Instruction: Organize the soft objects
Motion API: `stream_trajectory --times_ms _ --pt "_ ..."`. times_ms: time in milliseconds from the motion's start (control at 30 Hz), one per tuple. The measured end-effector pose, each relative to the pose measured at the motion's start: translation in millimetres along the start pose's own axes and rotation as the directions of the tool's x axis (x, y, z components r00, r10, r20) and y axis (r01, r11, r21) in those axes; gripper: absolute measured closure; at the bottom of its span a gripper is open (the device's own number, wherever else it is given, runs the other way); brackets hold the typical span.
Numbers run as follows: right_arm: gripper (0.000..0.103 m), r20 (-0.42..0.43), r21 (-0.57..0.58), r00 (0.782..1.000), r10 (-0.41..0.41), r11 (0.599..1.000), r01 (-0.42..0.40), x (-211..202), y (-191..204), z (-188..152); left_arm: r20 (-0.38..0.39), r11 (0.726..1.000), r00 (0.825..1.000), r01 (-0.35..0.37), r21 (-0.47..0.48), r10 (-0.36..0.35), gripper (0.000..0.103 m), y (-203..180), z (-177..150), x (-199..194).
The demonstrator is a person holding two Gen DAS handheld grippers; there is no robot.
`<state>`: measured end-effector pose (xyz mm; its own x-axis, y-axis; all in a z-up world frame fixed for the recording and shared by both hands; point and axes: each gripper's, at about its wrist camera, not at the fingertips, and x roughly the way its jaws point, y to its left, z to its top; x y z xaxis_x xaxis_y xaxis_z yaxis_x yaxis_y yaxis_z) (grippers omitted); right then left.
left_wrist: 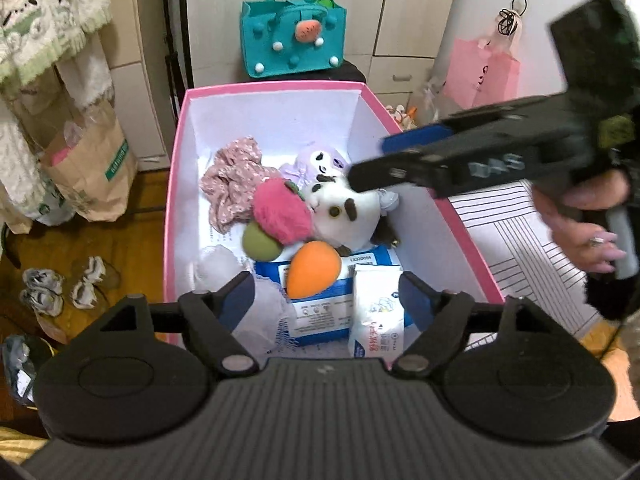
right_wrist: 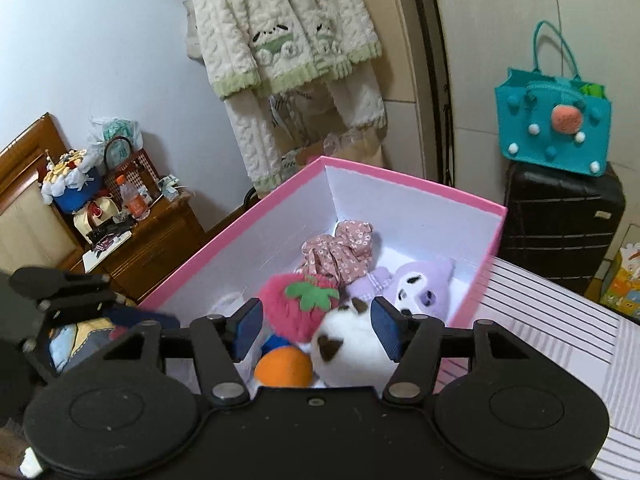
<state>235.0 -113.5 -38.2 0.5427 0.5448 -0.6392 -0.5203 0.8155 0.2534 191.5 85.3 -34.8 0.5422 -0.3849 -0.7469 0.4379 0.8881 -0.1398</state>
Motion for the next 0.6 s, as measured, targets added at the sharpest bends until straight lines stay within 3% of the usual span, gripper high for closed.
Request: stream_trajectory --times_ms 67,333,500,600 --pt "0.038 0.010 -0.019 1.000 -0.015 1.000 0.015 -14 6 -7 0.011 1.000 1.000 -0.012 -0.003 0.012 0.013 -1 -1 -3" --pt "0.031 0.060 -0.069 0.996 -0.061 0.995 0.066 -64 36 -28 -0.005 0.996 0.996 -0.085 0.002 0.085 0.011 -15 -2 -13" --pt "0.004 0.084 -0.045 0.988 -0.126 0.991 0.130 -94 48 -37 -0.015 0.989 0.989 -0.146 0.022 0.146 0.005 -28 -4 -27" --pt "0.000 0.071 0.009 0.971 -0.230 0.973 0.230 -108 50 -41 -0.034 0.985 0.984 -0.172 0.019 0.172 0.005 -35 -5 -33"
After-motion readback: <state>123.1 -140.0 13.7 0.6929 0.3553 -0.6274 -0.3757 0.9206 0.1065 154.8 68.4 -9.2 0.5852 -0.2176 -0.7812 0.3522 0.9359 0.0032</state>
